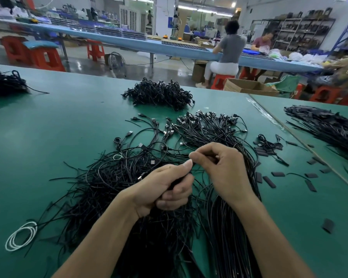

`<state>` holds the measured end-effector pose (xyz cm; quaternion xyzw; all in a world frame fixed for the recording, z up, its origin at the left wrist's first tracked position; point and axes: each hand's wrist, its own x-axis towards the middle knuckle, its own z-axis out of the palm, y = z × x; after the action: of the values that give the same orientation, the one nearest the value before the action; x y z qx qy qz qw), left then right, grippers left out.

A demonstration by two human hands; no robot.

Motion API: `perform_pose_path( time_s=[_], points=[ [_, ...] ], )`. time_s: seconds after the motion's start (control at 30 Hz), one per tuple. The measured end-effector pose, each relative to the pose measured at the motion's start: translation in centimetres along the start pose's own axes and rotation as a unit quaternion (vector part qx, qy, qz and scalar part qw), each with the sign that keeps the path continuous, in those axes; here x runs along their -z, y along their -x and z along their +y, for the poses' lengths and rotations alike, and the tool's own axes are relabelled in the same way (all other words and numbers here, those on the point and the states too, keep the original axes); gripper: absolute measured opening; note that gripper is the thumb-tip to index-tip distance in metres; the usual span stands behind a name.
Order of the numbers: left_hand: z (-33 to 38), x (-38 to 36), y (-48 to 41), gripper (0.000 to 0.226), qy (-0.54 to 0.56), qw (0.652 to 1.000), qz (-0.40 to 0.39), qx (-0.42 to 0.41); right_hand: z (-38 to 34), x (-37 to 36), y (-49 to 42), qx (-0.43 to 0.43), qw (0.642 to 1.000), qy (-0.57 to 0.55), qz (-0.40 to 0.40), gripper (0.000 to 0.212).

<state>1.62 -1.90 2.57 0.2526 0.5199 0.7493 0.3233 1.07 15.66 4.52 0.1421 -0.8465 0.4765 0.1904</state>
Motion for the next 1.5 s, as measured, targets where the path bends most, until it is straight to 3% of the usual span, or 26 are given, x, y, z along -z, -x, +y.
perform_pose_path(
  time_s=[0.1, 0.17, 0.23, 0.3, 0.37, 0.43, 0.53, 0.63, 0.77, 0.83, 0.93, 1.03, 1.13, 1.3, 1.43, 1.5],
  points=[
    [0.9, -0.3, -0.5, 0.045, 0.152, 0.985, -0.010, -0.074, 0.4, -1.3, 0.6, 0.002, 1.000, -0.003, 0.008, 0.032],
    [1.4, -0.6, -1.0, 0.042, 0.238, 0.961, 0.065, -0.124, 0.8, -2.1, 1.0, -0.012, 0.999, 0.018, -0.031, 0.026],
    [1.4, -0.6, -1.6, 0.042, 0.251, 0.939, 0.161, -0.173, 0.8, -2.7, 1.6, -0.029, 0.993, 0.045, -0.102, 0.031],
    [0.8, -0.5, -2.2, 0.046, 0.175, 0.938, 0.214, -0.207, 0.8, -2.8, 2.0, -0.026, 0.980, 0.086, -0.175, 0.025],
    [-0.1, -0.4, -2.6, 0.043, 0.009, 0.935, 0.276, -0.223, 0.5, -2.7, 2.5, -0.016, 0.965, 0.124, -0.229, 0.019],
    [-0.8, -0.2, -2.6, 0.031, -0.188, 0.898, 0.334, -0.217, 0.4, -2.3, 2.8, -0.018, 0.957, 0.133, -0.255, 0.018],
    [-1.3, 0.2, -2.5, 0.026, -0.368, 0.862, 0.319, -0.142, 0.0, -1.2, 3.0, -0.013, 0.962, 0.140, -0.235, 0.011],
    [-1.5, 0.1, -2.3, 0.044, -0.458, 0.839, 0.290, -0.049, -0.2, 0.0, 2.6, 0.000, 0.971, 0.144, -0.193, 0.017],
    [-1.2, -0.2, -1.5, 0.056, -0.338, 0.919, 0.201, 0.033, 0.0, 1.6, 2.2, 0.004, 0.987, 0.091, -0.133, 0.007],
    [-1.0, 0.0, -0.8, 0.061, -0.287, 0.942, 0.161, 0.061, 0.0, 2.0, 1.8, 0.008, 0.993, 0.048, -0.110, 0.008],
    [-0.5, 0.2, -0.1, 0.059, -0.190, 0.975, 0.079, 0.079, -0.2, 1.9, 1.5, -0.016, 0.987, -0.100, -0.125, 0.008],
    [-0.1, 0.3, 0.6, 0.056, -0.036, 0.996, 0.014, 0.075, -0.1, 1.5, 1.8, -0.041, 0.954, -0.235, -0.181, 0.009],
    [0.0, 0.7, 0.7, 0.053, 0.000, 0.998, -0.017, 0.061, 0.1, 1.2, 2.0, -0.057, 0.944, -0.253, -0.202, 0.022],
    [-0.5, 0.3, 0.3, 0.055, -0.054, 0.993, 0.093, 0.052, 0.3, 0.6, 2.0, -0.041, 0.970, -0.169, -0.171, 0.010],
    [-1.3, -0.2, -0.9, 0.056, -0.208, 0.951, 0.227, -0.020, 0.2, 0.3, 1.9, -0.019, 0.991, -0.051, -0.122, 0.017],
    [-1.4, -0.2, -1.1, 0.050, -0.207, 0.941, 0.264, -0.033, 0.0, 0.1, 1.9, 0.000, 0.993, -0.026, -0.111, 0.021]
  ],
)
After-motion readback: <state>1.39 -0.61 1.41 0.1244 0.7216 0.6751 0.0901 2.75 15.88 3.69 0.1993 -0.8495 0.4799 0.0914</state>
